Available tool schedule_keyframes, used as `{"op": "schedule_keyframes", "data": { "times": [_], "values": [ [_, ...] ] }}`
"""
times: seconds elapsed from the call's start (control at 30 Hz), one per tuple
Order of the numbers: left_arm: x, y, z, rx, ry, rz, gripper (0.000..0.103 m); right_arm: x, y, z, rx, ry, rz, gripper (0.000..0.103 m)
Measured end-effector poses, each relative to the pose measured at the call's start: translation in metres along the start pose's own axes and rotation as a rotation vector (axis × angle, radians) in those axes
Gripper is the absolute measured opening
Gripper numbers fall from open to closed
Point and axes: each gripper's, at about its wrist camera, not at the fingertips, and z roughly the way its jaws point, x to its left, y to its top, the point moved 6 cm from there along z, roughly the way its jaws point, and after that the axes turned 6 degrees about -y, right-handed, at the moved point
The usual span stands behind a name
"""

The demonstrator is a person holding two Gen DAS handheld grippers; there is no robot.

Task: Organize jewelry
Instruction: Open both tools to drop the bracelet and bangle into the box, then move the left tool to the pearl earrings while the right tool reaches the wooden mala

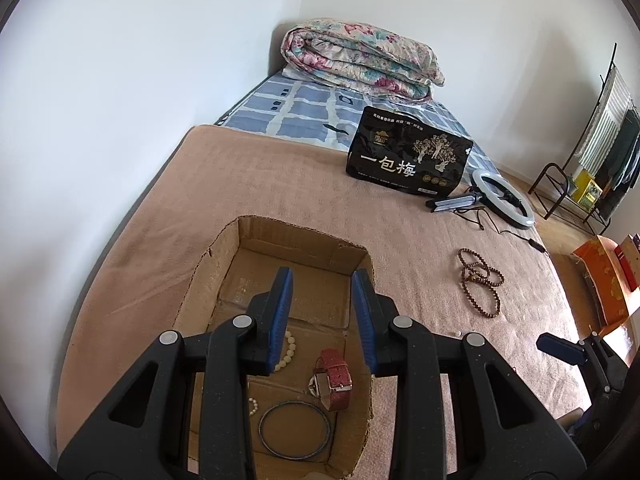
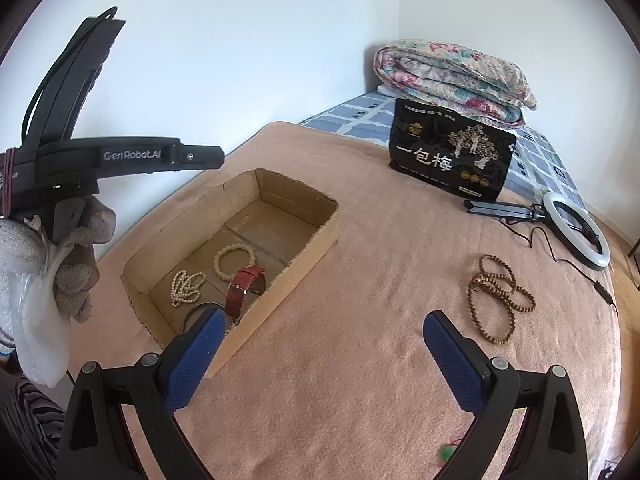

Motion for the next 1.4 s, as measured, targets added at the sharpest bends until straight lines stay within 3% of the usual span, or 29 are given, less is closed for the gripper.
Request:
{"op": "schedule_keyframes", "data": {
  "times": [0.43,0.8,1.17,1.4],
  "values": [
    [-0.044,-0.012,0.014,0.036,-0.063,0.083,0.030,-0.085,-0.001,-0.012,-0.014,-0.106,0.127,0.101],
    [-0.114,-0.046,0.044,0.132,-0.152,0.228,0.030,-0.151,-0.010,-0.002,0.014,-0.181,0.202,0.103],
    [-0.160,-0.086,0.094,0.245,-0.227,0.299,0.030,-0.215,-0.021,0.042,0.107,-0.196,0.317,0.103],
    [-0.171,-0.100,0.123,0.293,-0.243,0.313,0.030,-0.230,-0.021,0.084,0.177,-0.162,0.344,0.103]
  ]
}}
